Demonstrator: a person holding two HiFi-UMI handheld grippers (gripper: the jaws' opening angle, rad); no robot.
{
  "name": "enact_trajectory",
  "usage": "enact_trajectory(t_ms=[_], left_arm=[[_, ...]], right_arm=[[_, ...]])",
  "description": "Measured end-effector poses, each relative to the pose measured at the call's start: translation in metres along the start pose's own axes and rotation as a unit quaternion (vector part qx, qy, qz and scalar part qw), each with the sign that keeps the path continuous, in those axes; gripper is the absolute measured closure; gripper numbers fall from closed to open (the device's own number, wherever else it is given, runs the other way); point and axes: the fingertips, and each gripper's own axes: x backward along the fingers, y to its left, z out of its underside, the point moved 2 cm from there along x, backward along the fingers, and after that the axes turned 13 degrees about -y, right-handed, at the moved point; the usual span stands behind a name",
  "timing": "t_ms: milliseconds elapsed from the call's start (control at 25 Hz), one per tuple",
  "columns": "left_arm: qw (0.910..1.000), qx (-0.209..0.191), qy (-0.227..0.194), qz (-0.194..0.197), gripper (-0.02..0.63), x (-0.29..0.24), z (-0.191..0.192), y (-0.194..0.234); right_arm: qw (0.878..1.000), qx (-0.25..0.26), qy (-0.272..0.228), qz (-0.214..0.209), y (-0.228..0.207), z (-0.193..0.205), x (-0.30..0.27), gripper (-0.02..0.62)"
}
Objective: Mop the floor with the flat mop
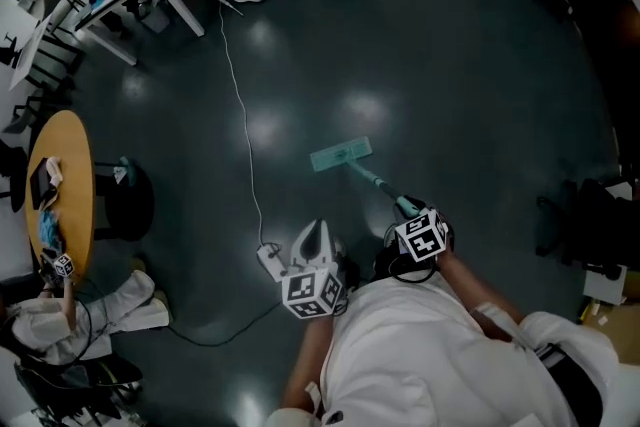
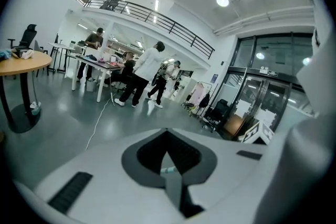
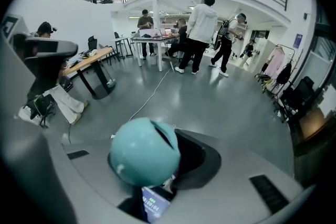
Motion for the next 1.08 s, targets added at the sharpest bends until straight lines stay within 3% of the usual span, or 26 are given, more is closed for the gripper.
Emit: enact_trajectory(t_ms=[280, 1080], left_arm=[[0.9995, -0.003, -0.016, 0.028, 0.601, -0.008, -0.005, -0.009], [0.9991, 0.008, -0.023, 0.034, 0.601, 0.023, -0.011, 0.031]], right_arm=[[1.000, 0.016, 0.007, -0.005, 0.012, 0.011, 0.009, 0.482], [1.000, 0.025, -0.011, -0.006, 0.038, -0.012, -0.002, 0.482]])
